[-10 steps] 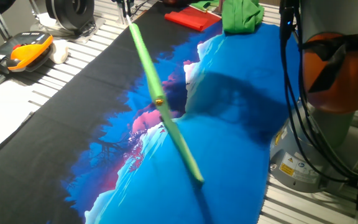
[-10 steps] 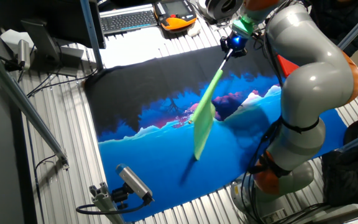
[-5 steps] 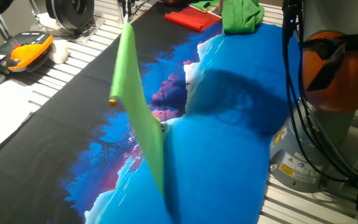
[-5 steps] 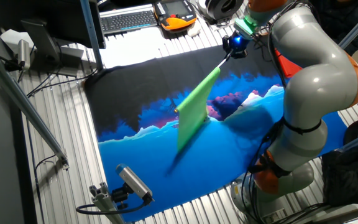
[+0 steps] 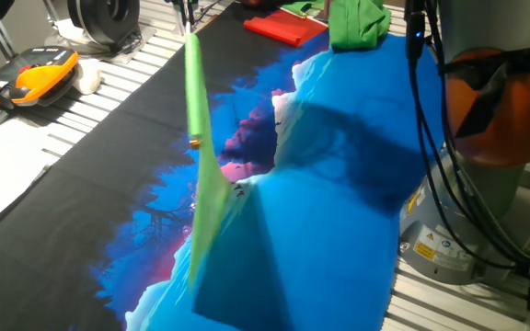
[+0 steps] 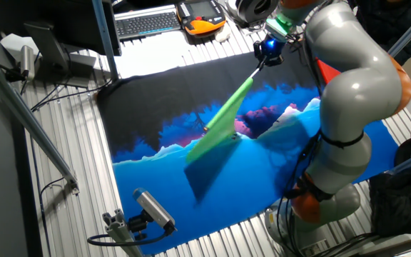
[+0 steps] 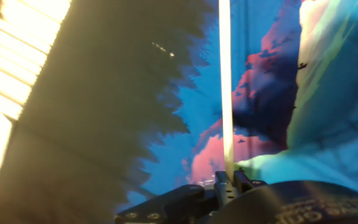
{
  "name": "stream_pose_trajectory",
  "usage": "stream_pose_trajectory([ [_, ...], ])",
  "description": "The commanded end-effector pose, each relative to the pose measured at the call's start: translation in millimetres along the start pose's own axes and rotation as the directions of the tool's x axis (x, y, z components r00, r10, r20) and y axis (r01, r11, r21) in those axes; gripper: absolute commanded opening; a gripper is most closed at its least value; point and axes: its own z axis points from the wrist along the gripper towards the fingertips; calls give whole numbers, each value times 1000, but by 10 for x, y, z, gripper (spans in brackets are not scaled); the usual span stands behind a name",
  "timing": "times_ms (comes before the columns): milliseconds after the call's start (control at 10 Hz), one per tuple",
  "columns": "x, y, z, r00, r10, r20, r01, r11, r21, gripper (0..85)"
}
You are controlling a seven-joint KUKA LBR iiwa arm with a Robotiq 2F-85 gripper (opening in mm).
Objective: Wave the flag
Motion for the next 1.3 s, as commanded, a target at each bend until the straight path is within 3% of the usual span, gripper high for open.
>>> stream_pose_trajectory([
  [0, 3, 3, 2, 957, -291, -10, 291, 955, 60, 0],
  [400, -6, 8, 5, 891, -452, -28, 453, 885, 106, 0],
  [600, -3, 11, 7, 894, -448, -20, 447, 889, 102, 0],
  [700, 5, 14, 10, 908, -420, -9, 419, 903, 92, 170],
  [900, 5, 14, 10, 916, -400, 36, 390, 909, 149, 510],
  [1000, -4, 27, 14, 918, -395, 35, 386, 910, 151, 680],
  [1100, -11, 40, 18, 915, -404, 14, 397, 906, 147, 680],
  [1200, -14, 54, 21, 915, -403, 8, 398, 905, 150, 680],
])
